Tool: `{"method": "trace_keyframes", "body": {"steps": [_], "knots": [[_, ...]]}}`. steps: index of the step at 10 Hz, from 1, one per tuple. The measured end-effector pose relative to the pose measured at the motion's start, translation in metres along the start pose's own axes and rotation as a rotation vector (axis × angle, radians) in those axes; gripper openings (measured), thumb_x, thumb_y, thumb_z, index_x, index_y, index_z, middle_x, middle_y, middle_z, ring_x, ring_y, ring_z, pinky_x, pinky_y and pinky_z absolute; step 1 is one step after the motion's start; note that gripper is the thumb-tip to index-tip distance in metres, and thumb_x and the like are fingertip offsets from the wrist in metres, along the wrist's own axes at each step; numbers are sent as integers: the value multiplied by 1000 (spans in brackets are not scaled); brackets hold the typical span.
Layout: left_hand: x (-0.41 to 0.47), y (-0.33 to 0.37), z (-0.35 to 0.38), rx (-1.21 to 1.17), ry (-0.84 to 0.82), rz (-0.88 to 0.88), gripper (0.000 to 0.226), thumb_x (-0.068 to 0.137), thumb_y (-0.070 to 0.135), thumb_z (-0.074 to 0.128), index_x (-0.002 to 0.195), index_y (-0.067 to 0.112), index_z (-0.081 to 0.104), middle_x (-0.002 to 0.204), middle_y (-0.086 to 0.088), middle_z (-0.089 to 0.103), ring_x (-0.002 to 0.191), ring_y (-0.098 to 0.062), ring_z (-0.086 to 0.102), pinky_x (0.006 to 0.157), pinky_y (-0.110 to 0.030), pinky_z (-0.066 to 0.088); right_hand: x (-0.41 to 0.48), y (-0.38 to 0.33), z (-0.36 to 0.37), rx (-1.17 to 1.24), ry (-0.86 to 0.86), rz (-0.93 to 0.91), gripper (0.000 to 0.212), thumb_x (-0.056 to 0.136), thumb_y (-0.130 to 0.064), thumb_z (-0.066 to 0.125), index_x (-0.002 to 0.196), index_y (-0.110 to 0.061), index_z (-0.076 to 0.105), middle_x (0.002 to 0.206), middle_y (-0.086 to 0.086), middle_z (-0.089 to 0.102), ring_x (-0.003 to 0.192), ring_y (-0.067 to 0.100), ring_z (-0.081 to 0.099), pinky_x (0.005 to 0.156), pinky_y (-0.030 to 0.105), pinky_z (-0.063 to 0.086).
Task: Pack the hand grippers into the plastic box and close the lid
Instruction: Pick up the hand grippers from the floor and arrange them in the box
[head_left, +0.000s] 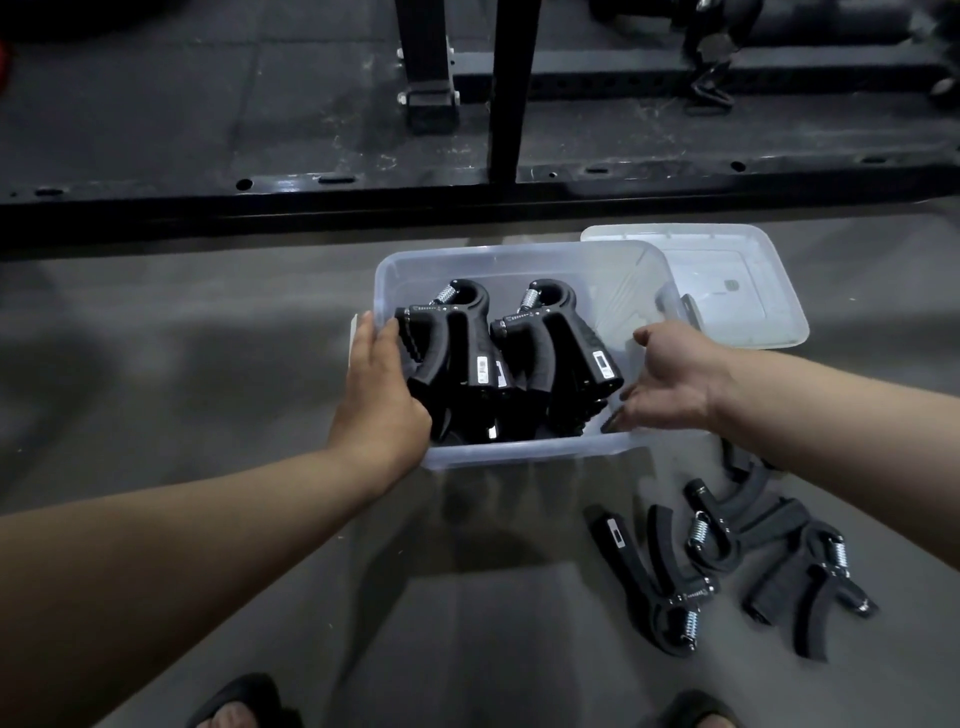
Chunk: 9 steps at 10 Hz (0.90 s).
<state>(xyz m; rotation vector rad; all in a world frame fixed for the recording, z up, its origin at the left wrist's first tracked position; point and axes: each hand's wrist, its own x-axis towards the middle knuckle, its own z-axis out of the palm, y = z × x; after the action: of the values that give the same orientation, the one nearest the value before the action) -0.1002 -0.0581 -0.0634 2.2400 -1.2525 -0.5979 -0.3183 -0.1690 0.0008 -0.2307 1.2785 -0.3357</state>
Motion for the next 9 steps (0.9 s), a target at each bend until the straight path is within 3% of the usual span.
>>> {"method": "trace_keyframes", "body": {"steps": [1, 2, 3, 4, 5, 6, 7, 8, 9], "knots": [[-1, 1, 0, -1, 5, -2, 84, 78, -5, 40, 153, 24, 15, 162, 6, -5, 147, -7, -3, 106, -17, 4, 18, -5, -2, 160, 18, 97, 67, 97, -57, 29, 126, 4, 39, 133, 34, 43, 112, 47, 53, 74, 67, 49], [-1, 1, -1, -7, 5, -3, 85, 77, -6, 40, 153, 24, 15, 162, 7, -5, 147, -7, -4, 107, -18, 4, 26, -5, -4, 241, 53, 115, 80, 91, -61, 37, 137, 4, 34, 139, 38, 31, 116, 54, 49, 85, 69, 47], [-2, 1, -1, -10, 1, -2, 85, 78, -6, 41, 153, 23, 15, 162, 6, -5, 147, -7, -4, 106, -17, 4, 13, 3, -4, 285, 0, 46, 63, 100, -52, 31, 139, -2, 31, 128, 47, 33, 120, 59, 45, 90, 68, 45], [-2, 2, -2, -17, 0, -2, 84, 79, -6, 41, 153, 22, 15, 162, 5, -5, 147, -7, -5, 107, -17, 2, -7, 6, -1, 226, 61, -55, 47, 107, -28, 18, 149, -9, 29, 113, 32, 42, 112, 51, 47, 79, 66, 42], [-2, 2, -2, -9, -2, 1, 84, 79, -6, 41, 153, 21, 15, 162, 4, -5, 147, -7, -5, 108, -17, 2, -29, 8, 4, 88, 163, -249, 45, 103, -12, 25, 144, -21, 41, 121, 18, 47, 107, 34, 52, 82, 53, 48], [-1, 1, -1, -12, 3, 1, 82, 80, -5, 41, 153, 22, 15, 162, 5, -5, 147, -7, -4, 107, -16, 2, -41, 9, 13, -368, 24, -569, 11, 73, 0, 46, 79, -5, 55, 86, 12, 48, 72, 25, 46, 65, 30, 39], [-2, 2, -2, -13, -1, -6, 81, 81, -5, 41, 153, 21, 15, 162, 5, -5, 148, -8, -3, 106, -17, 4, -33, -6, 21, -1674, -199, -1143, 42, 70, -22, 60, 112, -19, 62, 121, -1, 54, 114, 17, 51, 95, 34, 37], [-1, 2, -2, -12, 9, 5, 82, 79, -6, 41, 153, 21, 17, 162, 4, -3, 148, -9, -3, 108, -17, 4, -2, -13, 28, -2556, -123, -1167, 57, 71, -44, 63, 125, -28, 57, 133, -8, 49, 129, 16, 40, 107, 41, 24], [0, 1, -1, -12, 15, 14, 82, 78, -5, 40, 152, 23, 18, 162, 4, -2, 148, -8, -3, 107, -17, 3, 27, 0, 30, -2652, -136, -1298, 30, 67, -29, 63, 96, -22, 65, 104, -5, 62, 111, 22, 54, 97, 43, 31]]}}
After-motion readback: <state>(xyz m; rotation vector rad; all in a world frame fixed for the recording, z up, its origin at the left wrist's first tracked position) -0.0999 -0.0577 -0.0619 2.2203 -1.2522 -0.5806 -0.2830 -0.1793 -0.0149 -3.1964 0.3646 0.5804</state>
